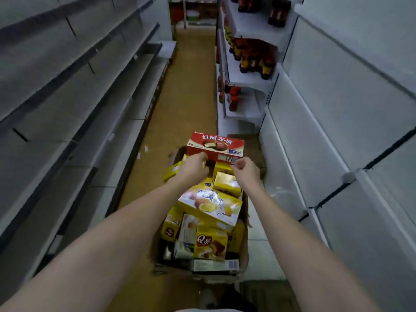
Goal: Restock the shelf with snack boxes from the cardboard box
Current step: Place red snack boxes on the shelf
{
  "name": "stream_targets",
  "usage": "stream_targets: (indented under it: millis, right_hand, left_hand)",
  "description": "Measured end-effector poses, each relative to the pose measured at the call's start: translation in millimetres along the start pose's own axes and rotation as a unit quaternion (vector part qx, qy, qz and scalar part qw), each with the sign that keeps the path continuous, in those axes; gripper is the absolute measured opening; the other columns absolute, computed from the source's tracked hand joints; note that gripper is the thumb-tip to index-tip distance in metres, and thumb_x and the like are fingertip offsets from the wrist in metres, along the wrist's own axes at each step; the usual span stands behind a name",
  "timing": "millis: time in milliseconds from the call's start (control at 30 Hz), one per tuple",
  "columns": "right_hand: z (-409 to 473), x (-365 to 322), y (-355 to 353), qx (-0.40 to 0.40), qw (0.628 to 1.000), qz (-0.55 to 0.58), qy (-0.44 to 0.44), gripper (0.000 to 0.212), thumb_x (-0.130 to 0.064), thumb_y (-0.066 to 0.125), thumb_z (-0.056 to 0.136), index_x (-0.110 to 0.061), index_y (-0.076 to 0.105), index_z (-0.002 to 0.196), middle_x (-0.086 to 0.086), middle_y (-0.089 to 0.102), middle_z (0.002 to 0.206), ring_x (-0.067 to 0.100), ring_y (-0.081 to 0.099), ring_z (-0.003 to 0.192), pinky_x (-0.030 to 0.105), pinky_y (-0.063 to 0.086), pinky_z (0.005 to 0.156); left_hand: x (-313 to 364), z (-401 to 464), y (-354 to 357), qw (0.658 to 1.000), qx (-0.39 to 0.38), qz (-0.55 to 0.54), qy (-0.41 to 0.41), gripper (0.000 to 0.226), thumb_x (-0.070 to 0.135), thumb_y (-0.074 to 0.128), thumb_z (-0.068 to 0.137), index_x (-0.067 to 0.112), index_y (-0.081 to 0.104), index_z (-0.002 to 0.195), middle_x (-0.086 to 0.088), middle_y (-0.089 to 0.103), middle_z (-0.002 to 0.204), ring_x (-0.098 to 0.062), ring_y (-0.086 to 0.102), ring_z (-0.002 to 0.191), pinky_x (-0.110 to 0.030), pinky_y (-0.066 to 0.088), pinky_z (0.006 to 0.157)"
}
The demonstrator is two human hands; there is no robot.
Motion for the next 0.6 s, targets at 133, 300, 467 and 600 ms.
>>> stream_targets:
  millis: [133,300,467,600]
  right_hand:
    - [42.4,13.5,-4.3,0.01,1.0,0.019,0.006,0.021,-0.013,0.064,0.09,-0.009,0.064,0.111,0.009,0.068,0.113,0.025,0.063,0.103,0.027,0.043,0.077]
    - [78.3,19.0,4.0,-0.011,1.0,0.014,0.007,0.03,-0.01,0.064,0.091,-0.006,0.061,0.121,0.01,0.062,0.12,0.028,0.059,0.112,0.025,0.038,0.078]
    - [106.8,22.1,19.5,-0.026,1.0,0.002,0.007,0.034,-0.011,0.066,0.088,-0.007,0.06,0.121,0.014,0.058,0.121,0.029,0.055,0.112,0.027,0.04,0.083]
    - [125.8,28.9,38.1,-0.03,0.999,-0.004,0.013,0.037,-0.022,0.066,0.085,-0.015,0.059,0.121,0.01,0.058,0.122,0.027,0.054,0.111,0.03,0.044,0.084]
  left_hand:
    - [14.9,33.6,18.1,1.0,-0.01,0.009,0.002,0.037,0.017,0.058,0.087,0.012,0.059,0.123,-0.008,0.063,0.123,-0.029,0.057,0.114,-0.043,0.051,0.09]
    - [17.6,68.3,38.7,0.998,-0.021,0.062,-0.02,0.053,0.023,0.059,0.091,0.011,0.047,0.141,-0.01,0.05,0.14,-0.03,0.046,0.128,-0.042,0.043,0.104]
    - [9.0,104.2,49.4,0.994,0.001,0.099,-0.042,0.054,0.031,0.057,0.094,0.012,0.043,0.143,-0.011,0.044,0.145,-0.031,0.038,0.133,-0.043,0.04,0.106]
    - [-11.0,128.8,49.7,0.987,-0.022,0.131,-0.089,0.057,0.033,0.052,0.096,0.015,0.038,0.148,-0.015,0.031,0.155,-0.037,0.03,0.14,-0.047,0.032,0.112]
Point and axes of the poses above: each hand's wrist, its own z-axis towards the middle knuckle, its own y-axis out of the palm, x = y × z, the point moved 1 cm from there along z, towards the middle knuckle
